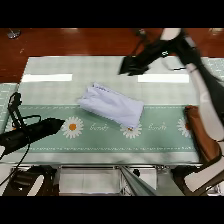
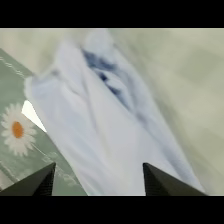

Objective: Fold the shirts.

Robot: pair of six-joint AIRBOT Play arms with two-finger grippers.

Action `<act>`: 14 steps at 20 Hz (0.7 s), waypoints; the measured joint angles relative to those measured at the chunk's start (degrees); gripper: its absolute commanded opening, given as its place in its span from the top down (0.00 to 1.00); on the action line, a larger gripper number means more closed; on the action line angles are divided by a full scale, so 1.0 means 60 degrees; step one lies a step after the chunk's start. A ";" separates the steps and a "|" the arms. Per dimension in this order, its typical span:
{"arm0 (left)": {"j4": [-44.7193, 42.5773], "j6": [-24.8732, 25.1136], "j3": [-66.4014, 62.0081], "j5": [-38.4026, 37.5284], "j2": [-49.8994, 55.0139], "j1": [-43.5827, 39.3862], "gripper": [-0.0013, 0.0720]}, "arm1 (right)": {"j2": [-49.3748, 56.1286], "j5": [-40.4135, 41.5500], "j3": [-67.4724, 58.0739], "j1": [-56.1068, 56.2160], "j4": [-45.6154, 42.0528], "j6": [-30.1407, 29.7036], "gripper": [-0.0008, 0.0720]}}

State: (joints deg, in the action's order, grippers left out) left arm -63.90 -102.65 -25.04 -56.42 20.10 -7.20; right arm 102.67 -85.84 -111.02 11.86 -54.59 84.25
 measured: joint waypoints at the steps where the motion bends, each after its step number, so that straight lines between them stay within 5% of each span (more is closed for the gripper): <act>1: 0.0004 -0.0004 0.0007 0.0040 0.0018 0.0000 0.93 | -0.0546 -0.0328 0.0401 -0.0579 -0.0350 -0.0069 0.12; 3: 0.0004 -0.0011 0.0018 0.0087 0.0033 0.0000 0.93 | -0.1905 -0.0255 0.2011 -0.1668 -0.0918 -0.0109 0.12; 8: 0.0007 -0.0033 0.0025 0.0109 0.0047 0.0000 0.93 | -0.5158 0.2787 0.8637 -0.2539 -0.0382 0.0200 0.13; 14: 0.0087 -0.0026 0.0029 0.0157 0.0168 0.0000 0.93 | -0.5034 0.5286 1.1985 -0.1381 0.1942 -0.0270 0.13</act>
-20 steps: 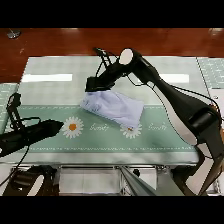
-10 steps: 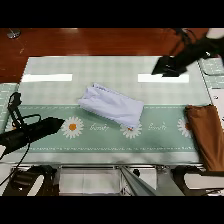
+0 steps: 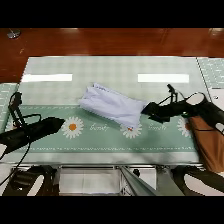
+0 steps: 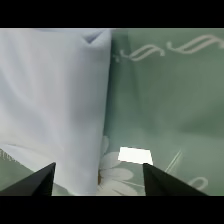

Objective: Fold the shirts.

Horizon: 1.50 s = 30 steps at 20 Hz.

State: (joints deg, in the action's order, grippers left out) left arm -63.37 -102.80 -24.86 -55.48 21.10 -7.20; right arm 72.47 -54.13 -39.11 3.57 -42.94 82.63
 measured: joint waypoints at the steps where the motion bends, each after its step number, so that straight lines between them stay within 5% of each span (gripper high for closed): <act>1: 0.0015 0.0000 0.0000 0.0000 0.0015 0.0000 0.93 | 0.0306 0.0149 -0.0007 0.0244 0.0353 -0.0135 0.13; 3: 0.0069 0.0007 0.0000 0.0004 0.0033 0.0000 0.93 | 0.0954 0.0328 -0.0295 0.0696 0.0903 -0.0324 0.14; 4: 0.0069 0.0007 0.0000 0.0004 0.0044 0.0000 0.93 | 0.1275 0.0339 -0.0510 0.0896 0.1169 -0.0375 0.32; 5: 0.0087 0.0007 0.0000 0.0004 0.0051 0.0000 0.93 | 0.1632 0.0379 -0.0780 0.1093 0.1290 -0.0441 0.76; 6: 0.0095 0.0007 0.0000 0.0004 0.0051 0.0000 0.93 | 0.1931 0.0382 -0.1060 0.1246 0.1235 -0.0503 0.96; 12: 0.0106 0.0011 0.0000 0.0004 0.0051 0.0000 0.93 | 0.2667 -0.1086 -0.4827 0.1610 0.0980 -0.0969 0.96; 20: 0.0106 0.0026 0.0000 0.0000 0.0051 0.0000 0.93 | 0.2732 -0.3898 -1.1063 0.0579 -0.1625 0.0415 0.96; 30: 0.0106 0.0040 0.0000 -0.0029 0.0051 0.0000 0.93 | 0.1617 -0.7475 -1.2499 -0.4663 -0.3100 0.1898 0.96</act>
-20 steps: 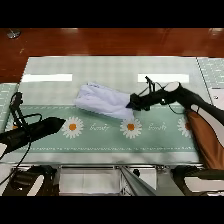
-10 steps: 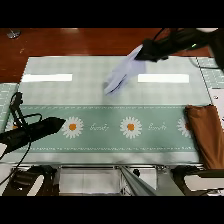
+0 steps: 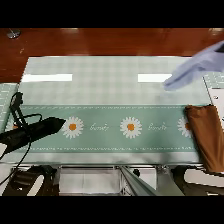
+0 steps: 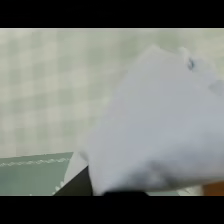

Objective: Fold the shirts.

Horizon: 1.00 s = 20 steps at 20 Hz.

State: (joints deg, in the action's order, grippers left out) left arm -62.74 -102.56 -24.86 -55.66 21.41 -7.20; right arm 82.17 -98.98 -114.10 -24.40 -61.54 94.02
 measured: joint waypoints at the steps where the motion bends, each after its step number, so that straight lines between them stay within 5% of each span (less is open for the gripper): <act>1: 0.0000 0.0004 0.0000 0.0000 0.0000 0.0000 0.93 | -0.0222 -0.0306 0.0149 -0.0517 -0.0368 0.0029 0.96; 11: 0.0000 0.0211 0.0000 0.0186 0.0000 0.0000 0.93 | -0.4207 -0.1111 0.6124 -0.4575 -0.3901 -0.0036 0.96; 12: 0.0000 0.0215 0.0000 0.0197 0.0000 0.0000 0.93 | -0.4615 -0.1086 0.6710 -0.4914 -0.4273 0.0044 0.79; 13: -0.0004 0.0244 0.0000 0.0197 0.0000 0.0000 0.93 | -0.5005 -0.1009 0.7278 -0.5209 -0.4539 0.0197 0.35; 14: -0.0004 0.0262 0.0000 0.0204 0.0000 0.0000 0.93 | -0.5297 -0.0914 0.7672 -0.5413 -0.4798 0.0317 0.12; 17: -0.0004 0.0426 0.0000 0.0222 0.0004 0.0000 0.93 | -0.5635 -0.0521 0.8196 -0.5759 -0.5169 0.0528 0.17; 20: -0.0036 0.0729 -0.0248 0.0470 0.0262 0.0007 0.93 | -0.5271 0.0310 0.7519 -0.5850 -0.3905 0.0415 0.86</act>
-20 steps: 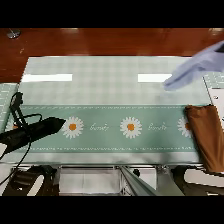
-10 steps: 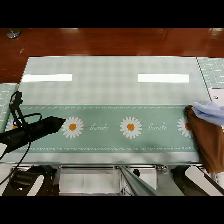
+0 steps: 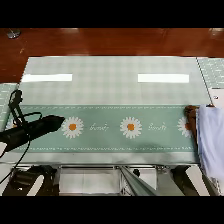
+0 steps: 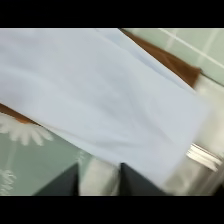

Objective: Fold the shirts.

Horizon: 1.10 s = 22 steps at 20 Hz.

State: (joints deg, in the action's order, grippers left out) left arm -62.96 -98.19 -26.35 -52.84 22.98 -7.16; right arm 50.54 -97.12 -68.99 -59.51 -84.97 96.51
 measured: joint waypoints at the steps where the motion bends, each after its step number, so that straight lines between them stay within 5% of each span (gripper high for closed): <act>1: -0.0018 0.0142 -0.0317 0.0095 0.0266 0.0004 0.93 | 0.0244 0.0433 -0.0448 0.0117 0.0896 -0.0120 0.88; 3: -0.0044 0.0535 -0.1435 0.0200 0.1115 0.0011 0.93 | 0.0827 0.1381 -0.1475 0.0856 0.2838 -0.0404 0.96; 7: -0.0076 0.1344 -0.5173 -0.0506 0.3752 -0.0175 0.93 | 0.2025 0.2987 -0.3228 0.4364 0.4940 -0.1290 0.96; 13: -0.1690 0.1151 -0.7129 -0.1701 0.6368 -0.1184 0.93 | 0.3479 0.4000 -0.2069 1.0036 0.1654 -0.1552 0.96; 22: -0.3268 0.0299 -0.5788 -0.1515 0.7074 -0.0925 0.93 | 0.4422 0.5337 0.0816 1.1198 -0.1104 0.0503 0.96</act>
State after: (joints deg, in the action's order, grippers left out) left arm -82.56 -96.40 -61.08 -61.93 65.43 -12.71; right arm 77.08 -65.10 -64.10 7.68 -91.59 99.53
